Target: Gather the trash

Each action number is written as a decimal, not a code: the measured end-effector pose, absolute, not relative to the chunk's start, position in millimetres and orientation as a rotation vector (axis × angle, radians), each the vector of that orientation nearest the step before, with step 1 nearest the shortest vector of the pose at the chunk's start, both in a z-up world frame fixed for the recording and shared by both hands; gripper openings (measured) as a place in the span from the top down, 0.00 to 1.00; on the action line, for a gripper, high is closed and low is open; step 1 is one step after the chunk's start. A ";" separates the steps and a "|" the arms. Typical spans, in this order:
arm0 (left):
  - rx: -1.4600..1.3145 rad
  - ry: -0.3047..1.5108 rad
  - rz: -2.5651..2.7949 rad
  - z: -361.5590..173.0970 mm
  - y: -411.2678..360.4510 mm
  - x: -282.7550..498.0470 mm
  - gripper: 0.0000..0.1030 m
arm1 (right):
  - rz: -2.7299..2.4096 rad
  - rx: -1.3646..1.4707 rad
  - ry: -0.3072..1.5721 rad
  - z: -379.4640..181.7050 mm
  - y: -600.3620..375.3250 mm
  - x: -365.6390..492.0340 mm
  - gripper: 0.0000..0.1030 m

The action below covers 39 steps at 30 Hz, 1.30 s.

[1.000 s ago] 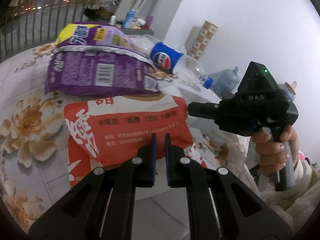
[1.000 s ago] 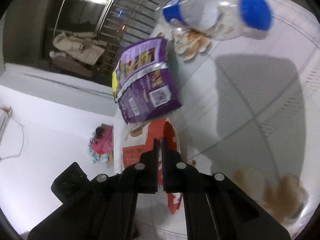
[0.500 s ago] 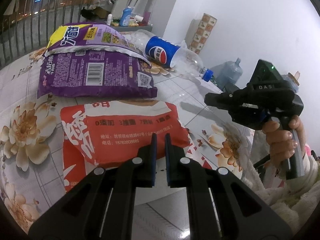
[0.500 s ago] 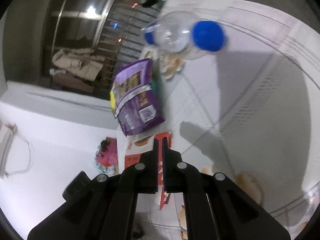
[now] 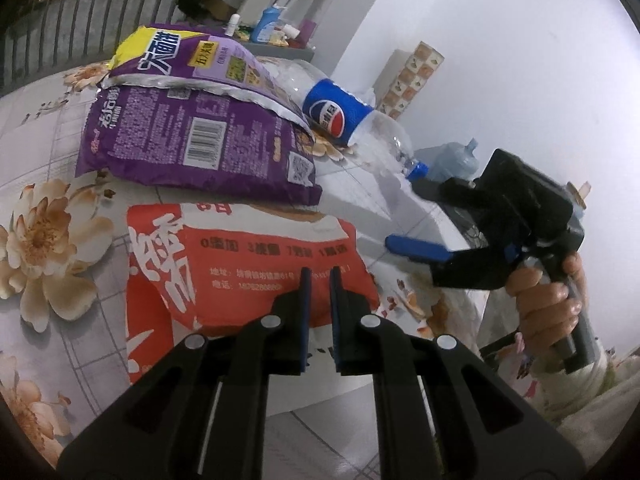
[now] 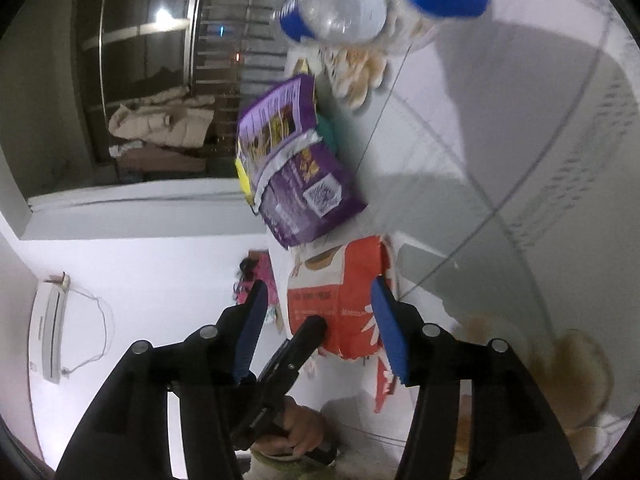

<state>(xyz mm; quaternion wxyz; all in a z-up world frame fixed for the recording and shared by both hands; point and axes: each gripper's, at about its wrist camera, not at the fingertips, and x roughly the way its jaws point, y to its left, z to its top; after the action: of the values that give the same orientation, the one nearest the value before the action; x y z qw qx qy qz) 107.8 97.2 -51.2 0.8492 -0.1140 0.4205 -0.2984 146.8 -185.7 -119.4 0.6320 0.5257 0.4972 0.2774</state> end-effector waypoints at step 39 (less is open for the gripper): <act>-0.306 0.922 -0.546 -52.5 120.9 135.9 0.88 | 0.543 1.163 1.275 -125.7 -151.7 173.5 0.48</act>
<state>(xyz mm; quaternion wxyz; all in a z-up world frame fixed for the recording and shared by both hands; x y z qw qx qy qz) 135.9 120.9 -52.5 0.8487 -0.1453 0.4377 -0.2590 173.5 -151.7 -125.7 0.6181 0.5053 0.5540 0.2361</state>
